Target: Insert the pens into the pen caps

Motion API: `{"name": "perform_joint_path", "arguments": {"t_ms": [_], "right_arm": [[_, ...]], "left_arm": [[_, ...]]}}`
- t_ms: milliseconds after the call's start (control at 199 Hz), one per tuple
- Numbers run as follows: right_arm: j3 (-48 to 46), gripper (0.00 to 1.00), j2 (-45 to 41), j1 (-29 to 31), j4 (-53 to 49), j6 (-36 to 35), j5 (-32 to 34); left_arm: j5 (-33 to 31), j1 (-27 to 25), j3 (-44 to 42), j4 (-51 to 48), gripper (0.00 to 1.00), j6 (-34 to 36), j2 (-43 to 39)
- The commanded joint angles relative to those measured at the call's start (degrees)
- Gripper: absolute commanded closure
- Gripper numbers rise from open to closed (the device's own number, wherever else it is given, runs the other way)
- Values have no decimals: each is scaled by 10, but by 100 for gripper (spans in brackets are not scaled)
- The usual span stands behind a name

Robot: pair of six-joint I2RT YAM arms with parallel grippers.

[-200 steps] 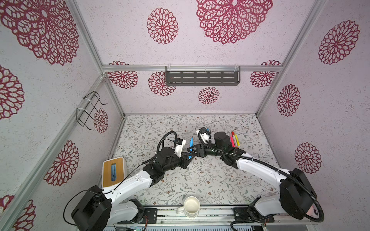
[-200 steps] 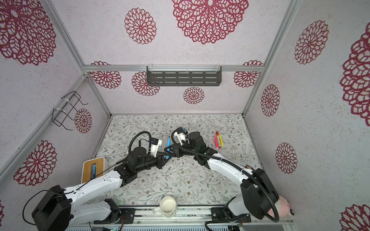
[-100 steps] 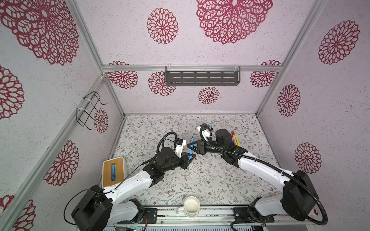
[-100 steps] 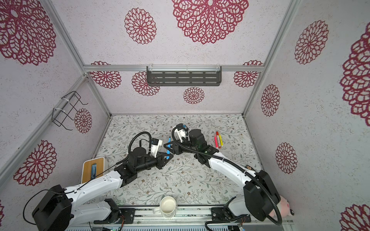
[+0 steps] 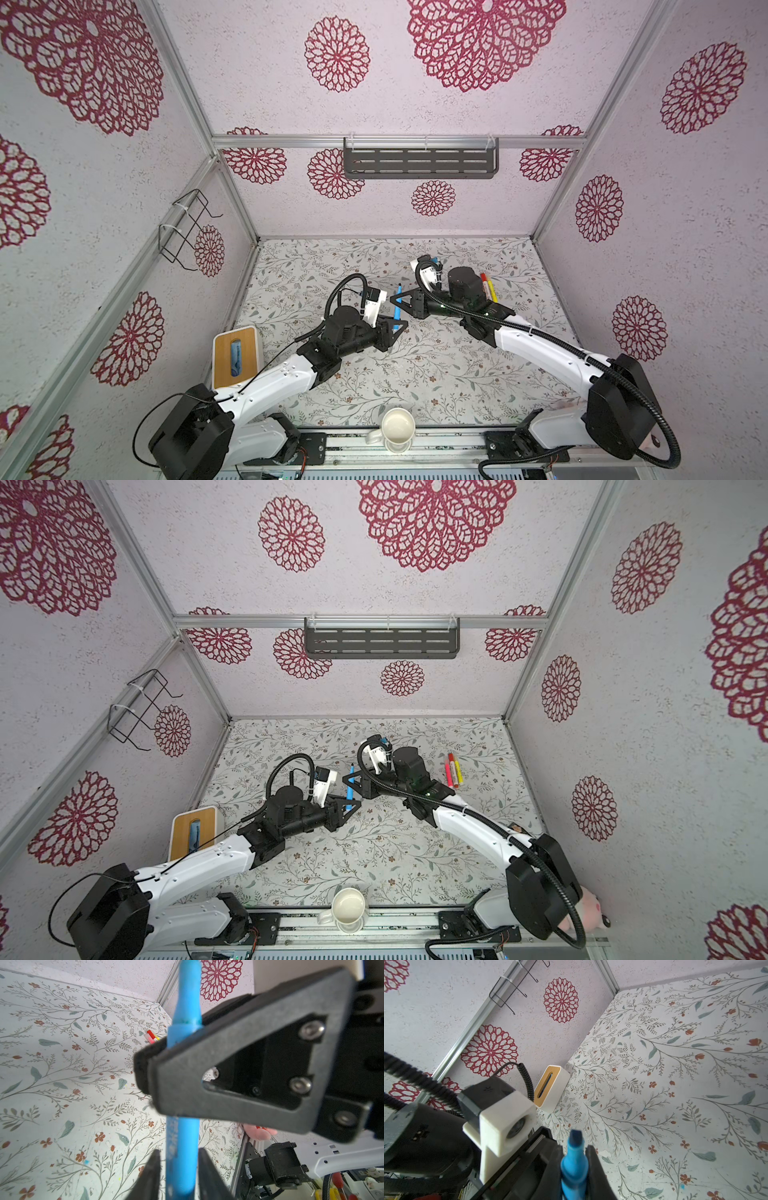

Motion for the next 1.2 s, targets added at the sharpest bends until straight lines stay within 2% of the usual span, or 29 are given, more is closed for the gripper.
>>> {"name": "perform_joint_path", "arguments": {"t_ms": [0, 261, 431, 487, 602, 802, 1003, 1083, 1199], "right_arm": [[-1, 100, -18, 1, 14, -12, -11], [-5, 100, -26, 1, 3, -24, -15], [-6, 100, -30, 1, -1, -27, -17], [-7, 100, -31, 1, 0, -27, -17], [-8, 100, -34, 2, 0, -28, -17], [-10, 100, -41, 2, -7, -31, -10], [-6, 78, -51, 2, -21, -37, 1], [-3, 65, -58, 1, -30, -41, 7], [2, 56, -73, 0, -57, -53, 29]], "left_arm": [[18, 4, 12, 0, 53, 1, 2], [23, 4, 28, -12, 56, 2, 1], [21, 6, 29, -15, 71, 2, 2], [22, 6, 28, -15, 78, 1, 3], [26, 6, 28, -13, 100, 3, 4], [21, 7, 27, -14, 100, 6, 2], [19, 7, 24, -17, 100, 11, -5], [21, 7, 23, -18, 100, 12, -6], [20, 8, 21, -21, 100, 12, -9]]}}
